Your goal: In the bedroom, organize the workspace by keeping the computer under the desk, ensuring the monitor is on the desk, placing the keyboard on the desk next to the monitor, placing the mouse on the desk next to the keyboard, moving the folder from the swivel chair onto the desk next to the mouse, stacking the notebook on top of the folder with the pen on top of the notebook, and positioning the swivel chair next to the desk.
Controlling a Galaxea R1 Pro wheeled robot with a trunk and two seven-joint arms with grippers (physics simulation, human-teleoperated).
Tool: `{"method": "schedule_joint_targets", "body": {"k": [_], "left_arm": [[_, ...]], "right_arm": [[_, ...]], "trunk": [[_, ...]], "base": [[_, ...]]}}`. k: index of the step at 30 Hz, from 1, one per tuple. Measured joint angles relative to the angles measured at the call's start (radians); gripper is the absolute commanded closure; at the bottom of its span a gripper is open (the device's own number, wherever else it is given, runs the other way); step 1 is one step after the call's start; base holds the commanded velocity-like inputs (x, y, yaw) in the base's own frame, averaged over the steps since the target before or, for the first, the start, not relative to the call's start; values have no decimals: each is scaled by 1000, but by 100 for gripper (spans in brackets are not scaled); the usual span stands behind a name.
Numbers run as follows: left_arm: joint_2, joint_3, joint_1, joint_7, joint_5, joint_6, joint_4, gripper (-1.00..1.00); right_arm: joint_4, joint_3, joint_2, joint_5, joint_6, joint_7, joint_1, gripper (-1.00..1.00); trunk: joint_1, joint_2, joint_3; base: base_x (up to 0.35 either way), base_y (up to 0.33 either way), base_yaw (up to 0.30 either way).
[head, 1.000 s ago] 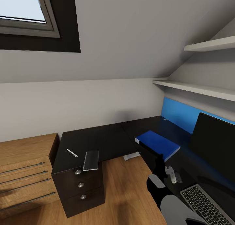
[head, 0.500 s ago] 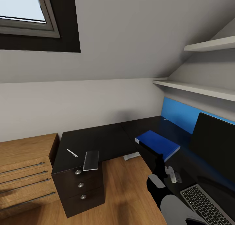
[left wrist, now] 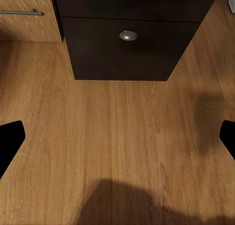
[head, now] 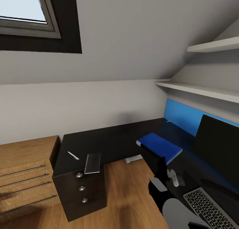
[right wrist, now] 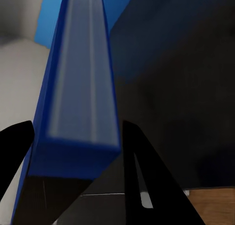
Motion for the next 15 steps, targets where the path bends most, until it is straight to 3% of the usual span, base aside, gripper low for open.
{"method": "schedule_joint_targets", "body": {"k": [15], "left_arm": [[0, 1, 0, 0, 0, 0, 0, -100]], "right_arm": [[32, 2, -4, 3, 18, -3, 0, 100]], "trunk": [[0, 0, 0]], "base": [[0, 0, 0]]}}
